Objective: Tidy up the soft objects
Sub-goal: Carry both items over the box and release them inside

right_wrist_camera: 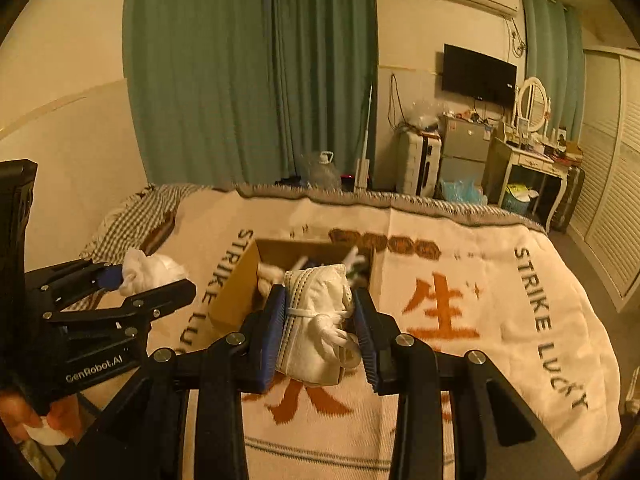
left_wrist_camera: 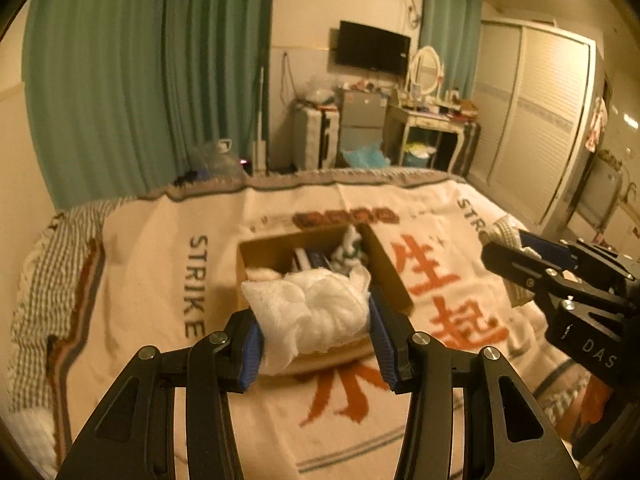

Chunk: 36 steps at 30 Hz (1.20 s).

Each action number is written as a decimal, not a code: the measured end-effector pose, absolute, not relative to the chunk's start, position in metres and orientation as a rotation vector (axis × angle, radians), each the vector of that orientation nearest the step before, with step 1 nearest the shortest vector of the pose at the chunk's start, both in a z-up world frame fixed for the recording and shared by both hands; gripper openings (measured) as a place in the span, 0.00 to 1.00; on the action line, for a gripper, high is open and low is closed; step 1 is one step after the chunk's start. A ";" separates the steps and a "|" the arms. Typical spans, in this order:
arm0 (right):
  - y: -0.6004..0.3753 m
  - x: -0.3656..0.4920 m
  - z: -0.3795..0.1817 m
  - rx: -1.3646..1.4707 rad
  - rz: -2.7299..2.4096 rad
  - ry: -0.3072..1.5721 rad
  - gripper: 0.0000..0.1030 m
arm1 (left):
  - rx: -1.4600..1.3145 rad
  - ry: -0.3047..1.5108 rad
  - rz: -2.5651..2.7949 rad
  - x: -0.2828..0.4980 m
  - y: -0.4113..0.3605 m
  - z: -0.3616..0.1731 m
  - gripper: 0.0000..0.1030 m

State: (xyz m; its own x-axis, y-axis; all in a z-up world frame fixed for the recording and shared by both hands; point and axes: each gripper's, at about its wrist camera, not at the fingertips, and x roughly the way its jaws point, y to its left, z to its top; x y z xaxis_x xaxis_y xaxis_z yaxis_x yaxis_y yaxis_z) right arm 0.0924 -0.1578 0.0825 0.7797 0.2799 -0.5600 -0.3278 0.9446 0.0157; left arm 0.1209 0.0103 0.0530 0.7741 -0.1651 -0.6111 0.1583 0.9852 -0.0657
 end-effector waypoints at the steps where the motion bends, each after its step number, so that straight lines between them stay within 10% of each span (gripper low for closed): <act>1: -0.157 0.098 0.084 -0.082 0.332 0.589 0.33 | -0.010 0.663 -0.170 0.130 0.014 0.051 0.44; 26: -0.141 0.254 -0.062 -0.028 0.343 0.831 0.42 | -0.034 0.827 -0.150 0.243 0.027 -0.070 0.44; 32: -0.148 0.257 -0.062 0.021 0.328 0.837 0.57 | -0.020 0.840 -0.111 0.242 0.026 -0.072 0.72; 36: -0.147 0.250 -0.048 0.006 0.311 0.809 0.65 | -0.041 0.826 -0.094 0.237 0.029 -0.057 0.72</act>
